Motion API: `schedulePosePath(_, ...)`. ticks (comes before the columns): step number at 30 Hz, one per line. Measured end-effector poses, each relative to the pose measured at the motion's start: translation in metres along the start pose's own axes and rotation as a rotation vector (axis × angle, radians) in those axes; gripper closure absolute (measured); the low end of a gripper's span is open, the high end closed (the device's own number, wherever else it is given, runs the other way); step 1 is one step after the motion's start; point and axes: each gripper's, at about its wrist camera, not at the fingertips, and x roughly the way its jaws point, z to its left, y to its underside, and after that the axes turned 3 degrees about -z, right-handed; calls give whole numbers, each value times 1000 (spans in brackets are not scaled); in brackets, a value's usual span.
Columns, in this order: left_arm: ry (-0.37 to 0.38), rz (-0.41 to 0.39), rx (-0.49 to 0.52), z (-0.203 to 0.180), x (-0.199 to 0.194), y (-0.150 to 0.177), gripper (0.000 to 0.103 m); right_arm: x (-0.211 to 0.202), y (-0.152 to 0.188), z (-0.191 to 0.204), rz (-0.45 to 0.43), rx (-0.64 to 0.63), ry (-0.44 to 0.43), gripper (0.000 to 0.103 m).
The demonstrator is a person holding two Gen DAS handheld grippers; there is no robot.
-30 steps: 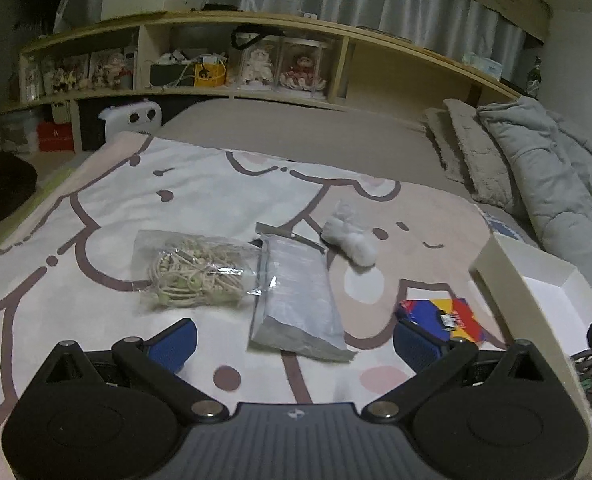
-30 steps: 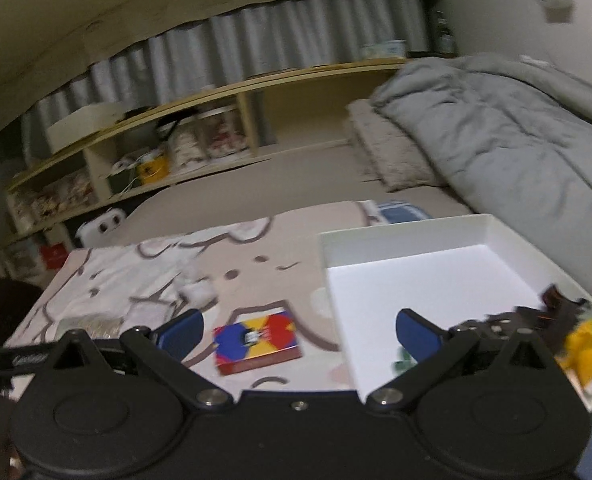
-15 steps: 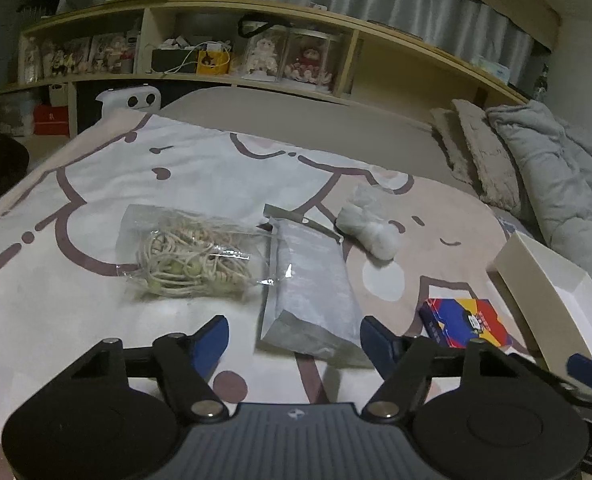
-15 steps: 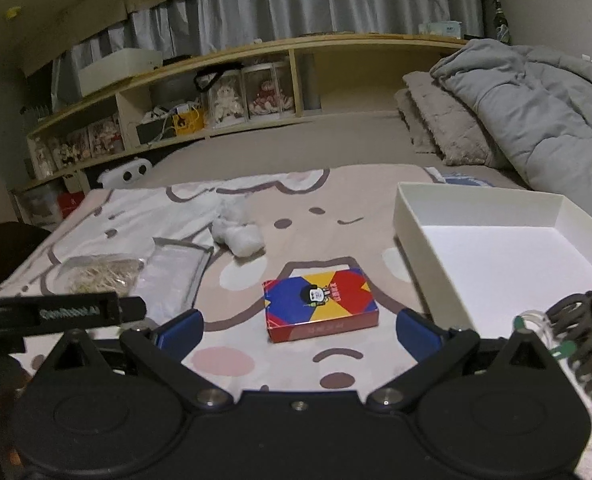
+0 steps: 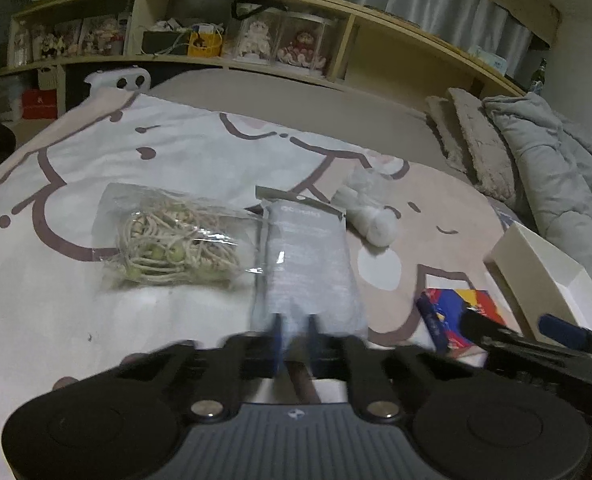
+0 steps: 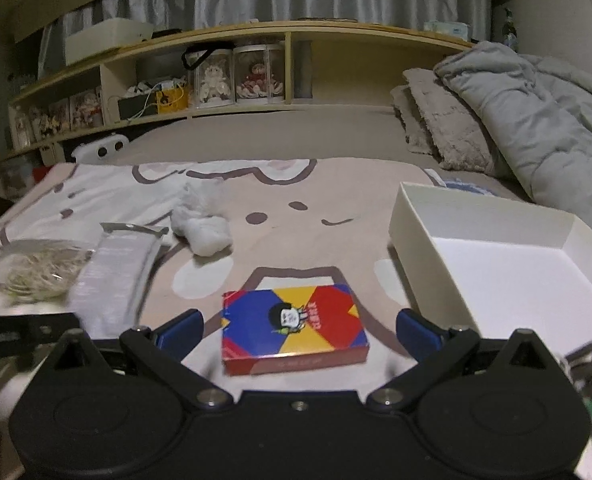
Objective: Organize objects
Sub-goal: 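Grasp the grey packet with the left tool while the right tool grasps the card box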
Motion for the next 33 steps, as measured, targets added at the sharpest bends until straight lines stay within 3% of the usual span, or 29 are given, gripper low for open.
schedulePosePath(9,-47,88,40,-5,-6,4,103,14,0,9,-15,-115,-10,0)
schedulePosePath(12,-53,42,31,-6,-13,1,102,16,-1,11,-12,-132,-22,0)
schedulePosePath(13,-41,10,22,-6,-15,-1,87,17,-2,10,-7,-130,-18,0)
schedulePosePath(14,-27,-7,23,-8,-15,-4,54,18,-2,9,-4,-126,-15,0)
schedulePosePath(16,-20,-26,32,-15,-12,-8,10,20,-2,7,6,-127,-10,0)
schedulePosePath(17,-26,-47,40,-18,-11,-8,8,21,-1,7,9,-139,-9,0)
schedulePosePath(23,-57,28,92,-28,15,-3,8,24,5,14,29,-213,9,0)
schedulePosePath(28,-97,25,89,-22,30,-4,10,25,9,16,31,-243,19,0)
schedulePosePath(33,-88,34,171,-24,34,0,29,29,11,18,53,-263,19,0)
